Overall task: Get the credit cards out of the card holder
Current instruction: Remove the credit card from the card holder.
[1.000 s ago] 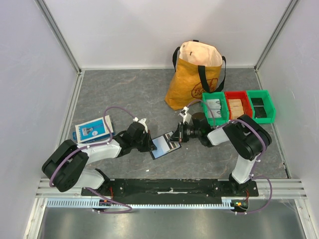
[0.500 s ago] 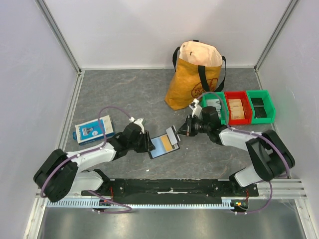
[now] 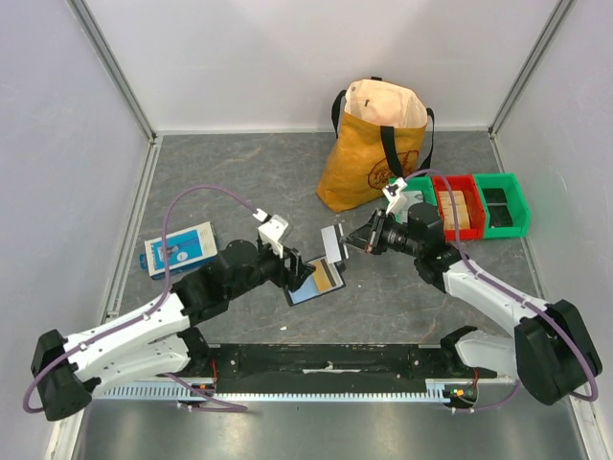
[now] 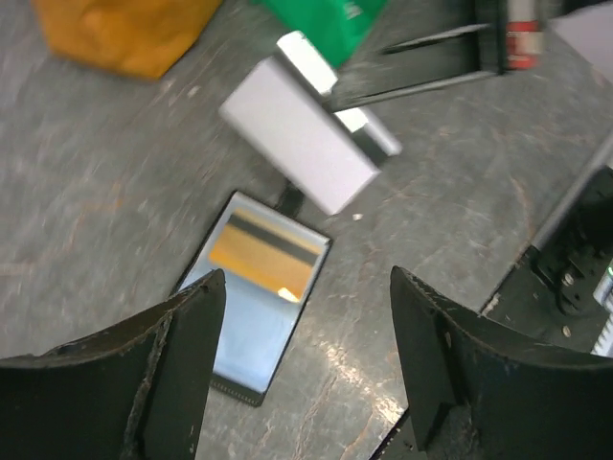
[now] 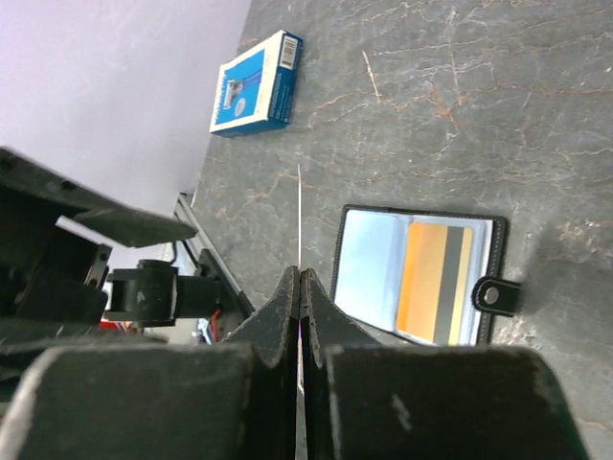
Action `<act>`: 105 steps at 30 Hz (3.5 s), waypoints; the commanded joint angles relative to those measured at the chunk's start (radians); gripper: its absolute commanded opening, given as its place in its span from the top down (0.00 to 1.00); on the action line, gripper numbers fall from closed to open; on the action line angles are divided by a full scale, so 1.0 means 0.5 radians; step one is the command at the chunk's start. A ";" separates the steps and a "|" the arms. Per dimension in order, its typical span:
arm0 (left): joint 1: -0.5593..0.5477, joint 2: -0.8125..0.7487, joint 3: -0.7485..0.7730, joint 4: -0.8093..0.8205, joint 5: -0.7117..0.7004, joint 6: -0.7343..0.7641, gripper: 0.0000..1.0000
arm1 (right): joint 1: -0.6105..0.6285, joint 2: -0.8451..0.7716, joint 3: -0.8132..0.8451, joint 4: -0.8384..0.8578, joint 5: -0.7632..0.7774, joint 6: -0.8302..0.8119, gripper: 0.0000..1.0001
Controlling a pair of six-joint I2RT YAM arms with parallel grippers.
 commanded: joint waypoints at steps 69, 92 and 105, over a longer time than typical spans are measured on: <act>-0.206 0.330 -0.161 1.342 -0.412 -0.454 0.98 | 0.019 -0.747 -0.651 1.282 0.406 0.436 0.25; -0.037 0.556 -0.569 2.592 -0.028 -1.636 0.98 | 0.442 -0.053 -0.731 2.224 0.640 0.501 0.42; -0.034 0.569 -0.594 2.577 0.003 -1.618 0.98 | 0.449 0.033 -0.655 2.390 0.624 0.562 0.60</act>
